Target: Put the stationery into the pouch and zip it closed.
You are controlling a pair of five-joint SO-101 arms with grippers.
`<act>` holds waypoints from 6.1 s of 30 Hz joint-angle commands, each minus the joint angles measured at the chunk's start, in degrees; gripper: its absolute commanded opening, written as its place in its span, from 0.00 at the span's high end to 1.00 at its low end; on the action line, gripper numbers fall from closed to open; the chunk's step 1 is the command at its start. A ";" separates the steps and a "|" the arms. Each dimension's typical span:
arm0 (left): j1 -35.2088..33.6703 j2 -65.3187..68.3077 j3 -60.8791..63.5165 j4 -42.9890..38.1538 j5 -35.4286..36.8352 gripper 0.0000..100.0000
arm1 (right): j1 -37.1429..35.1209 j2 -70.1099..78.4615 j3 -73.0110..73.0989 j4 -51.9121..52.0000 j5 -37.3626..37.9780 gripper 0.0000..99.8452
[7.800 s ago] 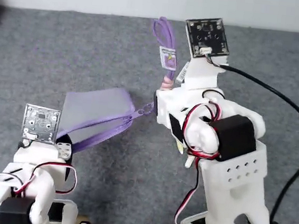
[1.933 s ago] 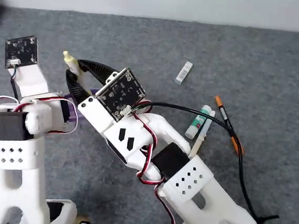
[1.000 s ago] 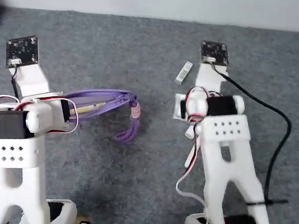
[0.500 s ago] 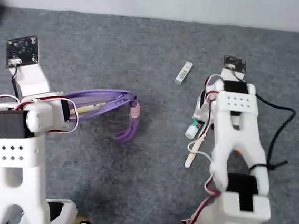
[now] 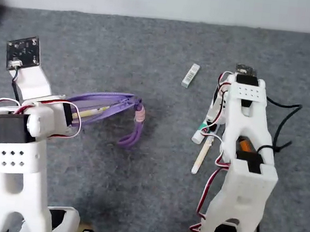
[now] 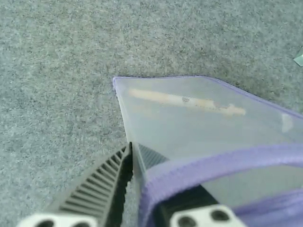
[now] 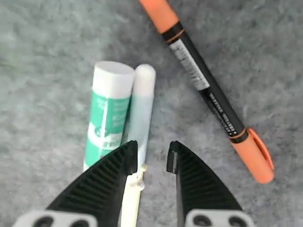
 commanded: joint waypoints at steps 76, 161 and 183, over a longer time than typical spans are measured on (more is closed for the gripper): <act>0.09 0.09 -1.63 2.99 0.70 0.99 | -41.98 -85.14 44.48 -51.47 2.11 0.99; 0.09 0.35 -0.40 3.52 0.44 0.99 | -8.04 -11.74 -3.96 -3.30 -3.52 0.79; -0.18 0.18 -0.40 3.78 0.44 0.99 | -7.87 17.80 -38.15 14.55 -3.25 0.99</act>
